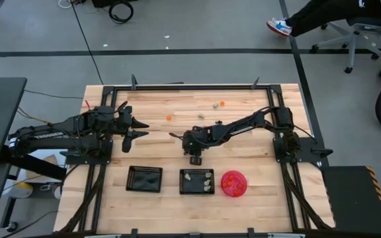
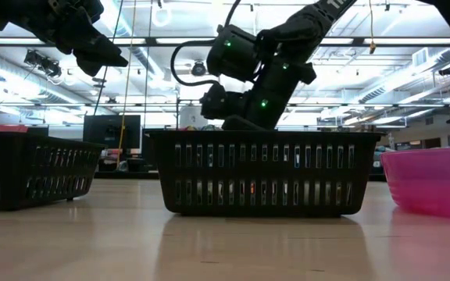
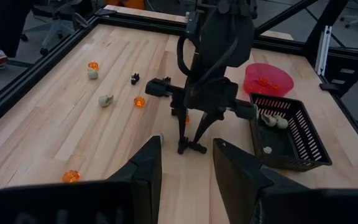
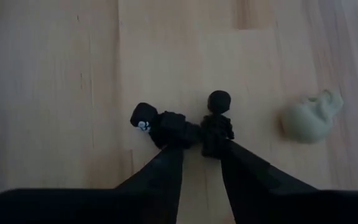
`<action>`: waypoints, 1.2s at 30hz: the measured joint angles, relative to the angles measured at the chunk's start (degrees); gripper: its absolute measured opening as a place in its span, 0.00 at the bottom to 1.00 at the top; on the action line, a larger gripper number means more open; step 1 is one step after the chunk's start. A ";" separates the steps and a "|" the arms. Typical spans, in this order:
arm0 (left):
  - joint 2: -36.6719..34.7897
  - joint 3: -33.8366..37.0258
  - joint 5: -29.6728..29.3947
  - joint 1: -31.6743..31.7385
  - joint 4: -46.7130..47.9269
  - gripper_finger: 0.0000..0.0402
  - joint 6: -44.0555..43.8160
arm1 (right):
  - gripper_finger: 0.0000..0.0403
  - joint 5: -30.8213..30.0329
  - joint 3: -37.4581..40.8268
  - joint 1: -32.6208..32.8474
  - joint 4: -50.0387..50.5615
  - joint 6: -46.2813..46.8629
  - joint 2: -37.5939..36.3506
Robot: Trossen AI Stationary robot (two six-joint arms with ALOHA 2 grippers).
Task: Sort Halloween decoration
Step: Put the black skeleton toy into the left black bin
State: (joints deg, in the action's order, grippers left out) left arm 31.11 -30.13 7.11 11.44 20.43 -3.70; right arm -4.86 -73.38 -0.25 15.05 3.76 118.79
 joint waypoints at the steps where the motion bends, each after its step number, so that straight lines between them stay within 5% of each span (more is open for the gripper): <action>1: 0.00 0.00 -0.01 -0.02 0.00 0.29 0.01 | 0.27 0.02 0.00 0.00 -0.13 -0.38 0.02; 15: 0.00 -0.01 0.00 -0.02 0.00 0.29 0.01 | 0.02 -1.36 0.00 0.14 -2.38 -1.38 0.30; 36: -0.02 -0.02 0.00 -0.02 0.00 0.29 0.00 | 0.00 -4.70 -4.11 2.43 -0.96 -3.99 0.74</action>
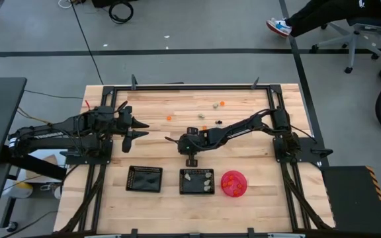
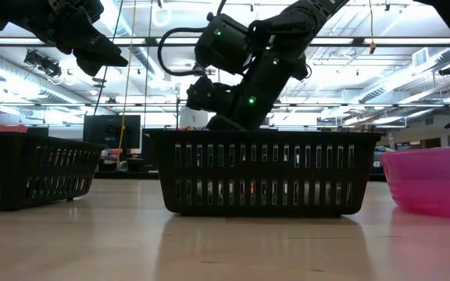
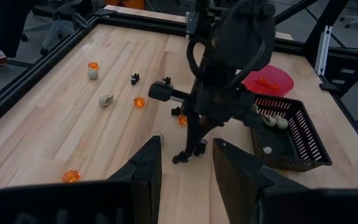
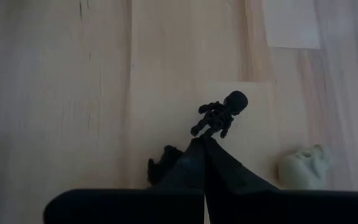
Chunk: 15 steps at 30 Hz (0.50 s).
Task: Sort Halloween decoration
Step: Put the black skeleton toy into the left black bin
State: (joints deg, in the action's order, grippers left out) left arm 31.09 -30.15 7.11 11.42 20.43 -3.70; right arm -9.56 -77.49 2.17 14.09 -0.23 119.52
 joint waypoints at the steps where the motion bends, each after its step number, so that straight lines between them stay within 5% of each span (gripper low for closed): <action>1: 0.00 0.00 0.00 0.02 0.00 0.29 0.02 | 0.00 0.00 0.00 0.01 -0.10 0.00 -0.05; 15: 0.00 0.00 0.00 0.00 0.00 0.29 0.24 | 0.00 2.17 -4.37 4.10 -3.62 -1.98 -0.28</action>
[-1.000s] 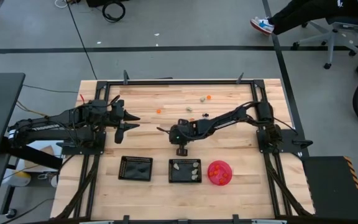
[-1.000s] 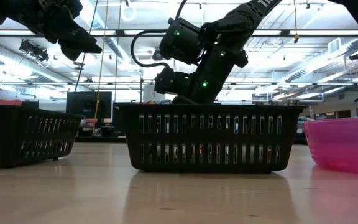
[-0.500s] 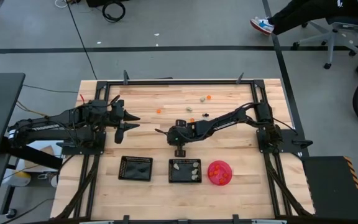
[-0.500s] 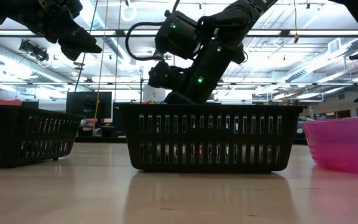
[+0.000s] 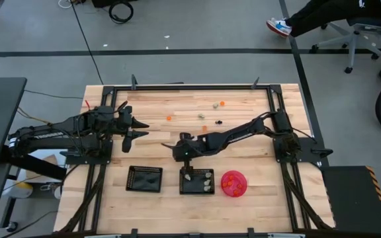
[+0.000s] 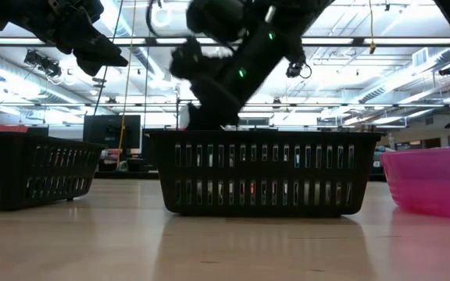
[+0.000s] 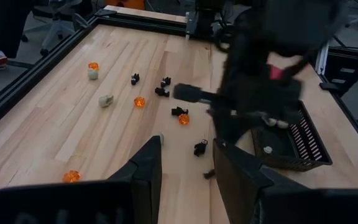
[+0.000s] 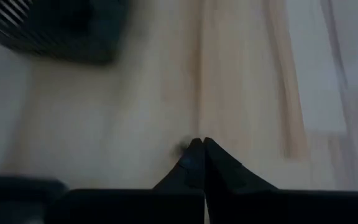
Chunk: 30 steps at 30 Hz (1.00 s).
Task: Sort Halloween decoration
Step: Put the black skeleton toy into the left black bin
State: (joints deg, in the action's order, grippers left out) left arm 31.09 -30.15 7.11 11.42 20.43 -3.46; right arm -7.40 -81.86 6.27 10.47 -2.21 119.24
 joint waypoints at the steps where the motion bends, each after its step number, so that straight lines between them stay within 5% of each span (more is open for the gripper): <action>1: 0.00 0.00 0.00 0.02 0.00 0.29 0.00 | 0.00 0.25 -0.74 0.45 -0.44 -0.46 0.00; 9: 0.00 0.00 0.00 0.00 0.00 0.29 0.06 | 0.02 1.11 -3.04 1.32 -1.35 -0.95 -0.11; 30: 0.02 0.00 -0.02 0.00 -0.97 0.29 0.17 | 0.39 7.12 -3.06 -1.88 -1.98 2.95 5.28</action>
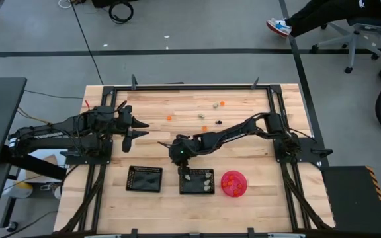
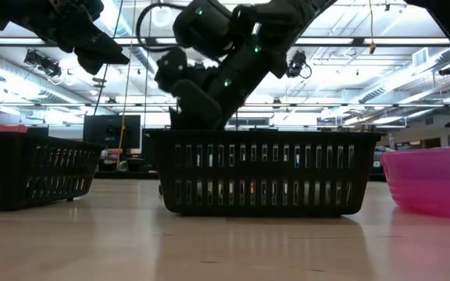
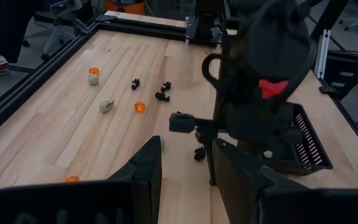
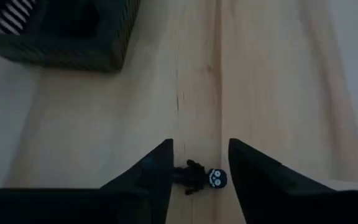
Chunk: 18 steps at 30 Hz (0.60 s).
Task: Sort Halloween decoration
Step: Put the black skeleton toy into the left black bin
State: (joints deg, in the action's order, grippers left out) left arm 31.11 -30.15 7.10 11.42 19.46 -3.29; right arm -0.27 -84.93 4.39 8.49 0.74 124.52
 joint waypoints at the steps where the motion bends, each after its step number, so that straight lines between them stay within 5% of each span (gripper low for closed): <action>1: 0.00 0.00 0.02 0.00 0.08 0.29 -0.01 | 0.41 0.00 0.00 -0.06 0.33 -0.45 0.25; 12: 0.00 0.00 0.01 0.00 0.10 0.29 0.00 | 0.52 0.85 0.04 -1.71 2.86 -0.06 0.23; 18: 0.00 0.00 0.02 0.00 0.10 0.29 0.00 | 0.50 7.62 0.04 -3.10 3.41 0.71 0.23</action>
State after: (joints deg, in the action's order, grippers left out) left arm 31.11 -30.15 7.11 11.42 19.55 -3.29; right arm 7.35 -84.88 1.29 11.89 1.45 124.75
